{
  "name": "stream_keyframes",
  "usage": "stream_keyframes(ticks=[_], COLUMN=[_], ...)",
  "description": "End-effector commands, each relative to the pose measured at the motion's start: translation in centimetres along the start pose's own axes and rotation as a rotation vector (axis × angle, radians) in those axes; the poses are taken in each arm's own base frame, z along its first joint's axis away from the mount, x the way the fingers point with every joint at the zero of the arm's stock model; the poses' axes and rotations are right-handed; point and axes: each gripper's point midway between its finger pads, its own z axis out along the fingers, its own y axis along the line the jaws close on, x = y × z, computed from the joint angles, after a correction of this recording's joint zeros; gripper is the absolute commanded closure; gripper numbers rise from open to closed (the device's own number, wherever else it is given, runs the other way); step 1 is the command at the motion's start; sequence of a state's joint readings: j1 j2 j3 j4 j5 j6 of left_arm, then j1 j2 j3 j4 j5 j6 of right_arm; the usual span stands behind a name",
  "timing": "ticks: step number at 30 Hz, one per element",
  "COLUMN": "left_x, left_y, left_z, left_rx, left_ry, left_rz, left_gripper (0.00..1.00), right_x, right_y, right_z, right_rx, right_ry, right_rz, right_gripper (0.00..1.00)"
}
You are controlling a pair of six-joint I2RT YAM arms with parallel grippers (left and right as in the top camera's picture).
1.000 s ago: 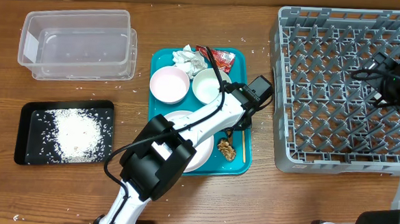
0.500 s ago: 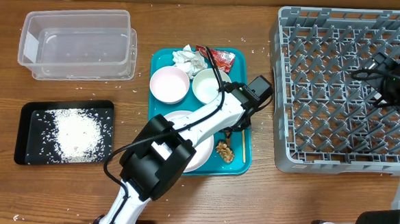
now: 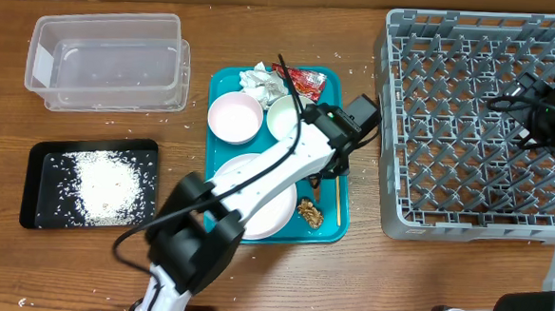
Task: Sort waste into correct bins and load items into the dishwasher
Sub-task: 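Carry the carrot left and drop it onto the black tray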
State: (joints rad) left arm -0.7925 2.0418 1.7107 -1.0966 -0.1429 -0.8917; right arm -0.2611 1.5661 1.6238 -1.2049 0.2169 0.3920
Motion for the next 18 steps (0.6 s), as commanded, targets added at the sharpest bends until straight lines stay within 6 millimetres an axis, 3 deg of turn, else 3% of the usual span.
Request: stream_keyframes(ticks=[1, 6, 10, 18], left_x=[-1.6, -2.7, -3.8, -5.5], left_y=[0.3, 3.9, 8.4, 19.7], left_z=[-5.6, -8.9, -10.7, -10.4], left_rx=[0.065, 0.029, -0.045, -0.307], left_ry=[-0.106, -0.154, -0.177, -0.131], left_rz=[-0.023, -0.07, -0.156, -0.373], left_gripper=[0.83, 0.83, 0.83, 0.78], right_x=[-0.6, -0.6, -0.6, -0.6], right_y=[0.1, 0.1, 0.1, 0.1], right_z=[-0.7, -0.7, -0.7, -0.7], right_rx=[-0.005, -0.005, -0.005, -0.005], right_ry=[-0.026, -0.026, -0.026, -0.026], right_rz=[0.009, 0.009, 0.009, 0.009], right_gripper=[0.0, 0.0, 0.0, 0.0])
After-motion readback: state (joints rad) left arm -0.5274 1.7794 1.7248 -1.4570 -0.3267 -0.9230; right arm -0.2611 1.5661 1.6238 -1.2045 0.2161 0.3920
